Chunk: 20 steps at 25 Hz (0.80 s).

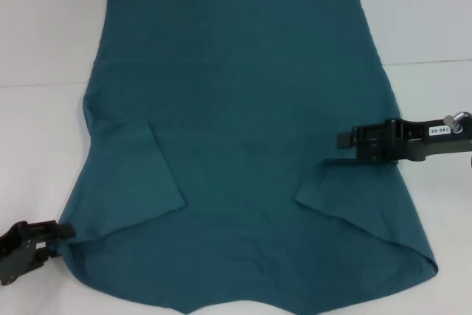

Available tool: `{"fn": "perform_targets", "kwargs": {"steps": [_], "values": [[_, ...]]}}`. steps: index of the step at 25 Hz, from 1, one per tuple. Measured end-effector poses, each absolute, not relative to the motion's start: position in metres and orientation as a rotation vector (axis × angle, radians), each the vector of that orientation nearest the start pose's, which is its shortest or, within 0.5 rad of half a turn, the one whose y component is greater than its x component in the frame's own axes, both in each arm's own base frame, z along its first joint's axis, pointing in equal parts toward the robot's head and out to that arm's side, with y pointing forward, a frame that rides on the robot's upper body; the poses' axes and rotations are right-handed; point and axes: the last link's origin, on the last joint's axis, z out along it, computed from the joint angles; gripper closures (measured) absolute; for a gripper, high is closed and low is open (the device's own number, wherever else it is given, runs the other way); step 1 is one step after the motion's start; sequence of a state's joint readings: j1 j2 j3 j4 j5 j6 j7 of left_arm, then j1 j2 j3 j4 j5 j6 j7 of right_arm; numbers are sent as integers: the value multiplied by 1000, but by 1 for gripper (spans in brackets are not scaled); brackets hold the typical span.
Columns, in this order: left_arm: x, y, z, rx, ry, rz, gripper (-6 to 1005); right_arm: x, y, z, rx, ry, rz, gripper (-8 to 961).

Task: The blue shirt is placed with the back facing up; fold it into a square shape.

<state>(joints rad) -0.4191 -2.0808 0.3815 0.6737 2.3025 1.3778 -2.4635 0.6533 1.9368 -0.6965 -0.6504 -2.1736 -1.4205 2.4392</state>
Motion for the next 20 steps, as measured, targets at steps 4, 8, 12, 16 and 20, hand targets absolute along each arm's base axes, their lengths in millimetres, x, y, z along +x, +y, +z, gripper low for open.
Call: {"fn": "perform_targets", "kwargs": {"steps": [4,8,12,16,20], "values": [[-361,298,21,2043,2643,870,558,276,383,50,-2195,1825,530,286],[-361,298,22,2046,2642,869,660,277,383,52,-2192,1820,540,286],[-361,298,24,2083,2613,875,780,277,382,53,-2195,1812,551,286],[-356,300,23,2118,2563,892,958,279,381,54,-2202,1802,546,286],[-345,305,24,2167,2447,978,975,283,379,57,-2197,1801,539,286]]}}
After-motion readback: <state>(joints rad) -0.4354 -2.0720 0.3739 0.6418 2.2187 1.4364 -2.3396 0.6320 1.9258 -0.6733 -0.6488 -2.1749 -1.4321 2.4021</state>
